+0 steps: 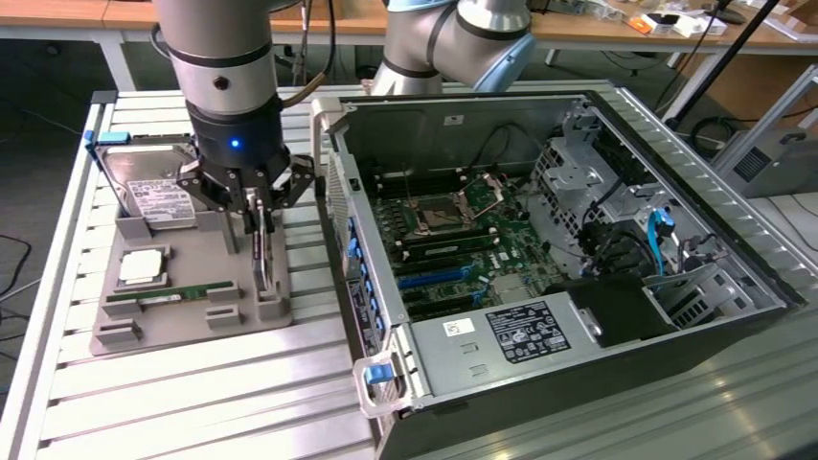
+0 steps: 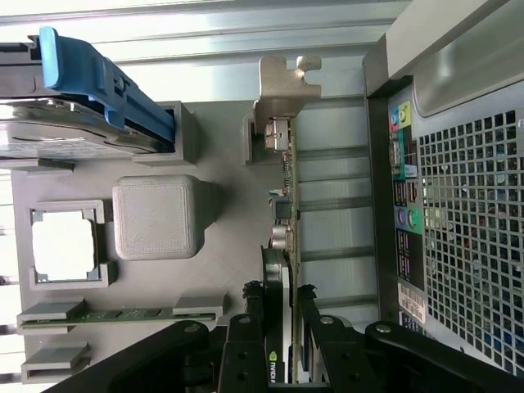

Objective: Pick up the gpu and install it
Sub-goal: 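Pick up the gpu and move the gpu toward the slot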

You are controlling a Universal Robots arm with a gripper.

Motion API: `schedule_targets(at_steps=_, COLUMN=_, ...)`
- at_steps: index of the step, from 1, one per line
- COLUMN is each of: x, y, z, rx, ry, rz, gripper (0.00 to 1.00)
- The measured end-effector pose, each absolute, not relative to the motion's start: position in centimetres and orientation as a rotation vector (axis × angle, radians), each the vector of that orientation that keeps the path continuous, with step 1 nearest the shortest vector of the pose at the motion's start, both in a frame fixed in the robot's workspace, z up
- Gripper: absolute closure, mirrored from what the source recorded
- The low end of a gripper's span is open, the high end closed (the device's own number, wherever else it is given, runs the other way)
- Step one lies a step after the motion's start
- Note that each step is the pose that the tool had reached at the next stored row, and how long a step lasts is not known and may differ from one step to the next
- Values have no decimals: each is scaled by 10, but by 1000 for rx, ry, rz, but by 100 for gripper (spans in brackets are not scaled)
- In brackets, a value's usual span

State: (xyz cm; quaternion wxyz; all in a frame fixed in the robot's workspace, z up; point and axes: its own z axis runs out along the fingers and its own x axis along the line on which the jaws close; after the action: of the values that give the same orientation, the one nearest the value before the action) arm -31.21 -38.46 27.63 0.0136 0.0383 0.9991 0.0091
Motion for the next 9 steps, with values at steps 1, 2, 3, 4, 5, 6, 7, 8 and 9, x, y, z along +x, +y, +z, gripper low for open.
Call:
schedule_targets(at_steps=1, x=-312, y=-385, z=276, rx=119, ry=3112, rz=28, gripper=73)
schedule_targets(at_steps=2, x=-312, y=-385, z=277, rx=119, ry=3112, rz=28, gripper=73)
schedule_targets(at_steps=3, x=-312, y=-385, z=277, rx=119, ry=3112, rz=28, gripper=73)
schedule_targets(at_steps=4, x=-312, y=-385, z=277, rx=119, ry=3112, rz=28, gripper=73)
schedule_targets(at_steps=5, x=-312, y=-385, z=278, rx=119, ry=3112, rz=28, gripper=73)
schedule_targets(at_steps=6, x=-312, y=-385, z=279, rx=119, ry=3112, rz=28, gripper=73)
schedule_targets(at_steps=7, x=-312, y=-385, z=279, rx=119, ry=3112, rz=28, gripper=73)
schedule_targets(at_steps=8, x=-312, y=-385, z=280, rx=119, ry=3112, rz=28, gripper=73)
schedule_targets(at_steps=9, x=-312, y=-385, z=280, rx=119, ry=3112, rz=28, gripper=73)
